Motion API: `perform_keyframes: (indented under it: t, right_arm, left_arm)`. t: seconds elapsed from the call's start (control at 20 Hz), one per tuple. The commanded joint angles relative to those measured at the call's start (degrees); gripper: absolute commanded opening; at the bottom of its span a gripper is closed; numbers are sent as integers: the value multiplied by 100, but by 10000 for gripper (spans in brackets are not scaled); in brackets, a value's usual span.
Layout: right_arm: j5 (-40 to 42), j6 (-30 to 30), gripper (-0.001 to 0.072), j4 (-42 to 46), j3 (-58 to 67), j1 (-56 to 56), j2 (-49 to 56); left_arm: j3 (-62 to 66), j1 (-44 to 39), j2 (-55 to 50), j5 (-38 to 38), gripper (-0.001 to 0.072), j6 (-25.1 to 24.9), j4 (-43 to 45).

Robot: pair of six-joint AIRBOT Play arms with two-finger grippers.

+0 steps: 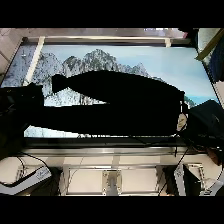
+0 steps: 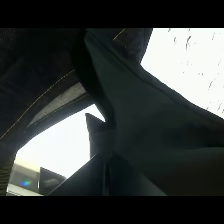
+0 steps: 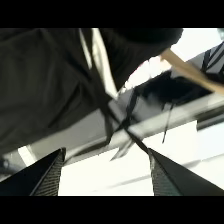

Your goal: Fold the clothes and pants, and hang the long-sleeved shirts on hangers.

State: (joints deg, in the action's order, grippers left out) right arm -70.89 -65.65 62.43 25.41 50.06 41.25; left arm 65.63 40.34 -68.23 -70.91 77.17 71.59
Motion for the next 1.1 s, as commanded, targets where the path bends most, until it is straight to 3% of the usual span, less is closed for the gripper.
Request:
perform_keyframes:
  t: [0.0, 0.35, 0.45, 0.55, 0.6, 0.85, 1.05]
  right_arm:
    - [1021, 37, 589, -468, -31, 0, 282]
    - [1379, 304, 583, -844, -33, -11, 1414]
    - [1390, 752, 434, -1211, -31, -11, 1707]
    - [1397, 1078, 112, -1633, -28, -11, 1805]
    - [1375, 1137, 26, -1733, 17, -9, 1788]
    - [114, 1117, 23, -1528, 986, 2, 1309]
    - [-748, 627, 22, -437, 1860, 2, 894]
  left_arm:
    - [-13, 13, 9, -52, 8, -4, 44]
    - [-13, 13, 7, -48, 7, -2, 44]
    - [-13, 13, 7, 24, 7, -2, 44]
    - [-13, 13, 7, 35, 7, -2, 63]
    - [-11, 13, 11, 33, 7, -2, 175]
    - [-9, 72, 240, -304, 7, 0, 1021]
    - [-20, 87, 407, -623, 7, 0, 1263]
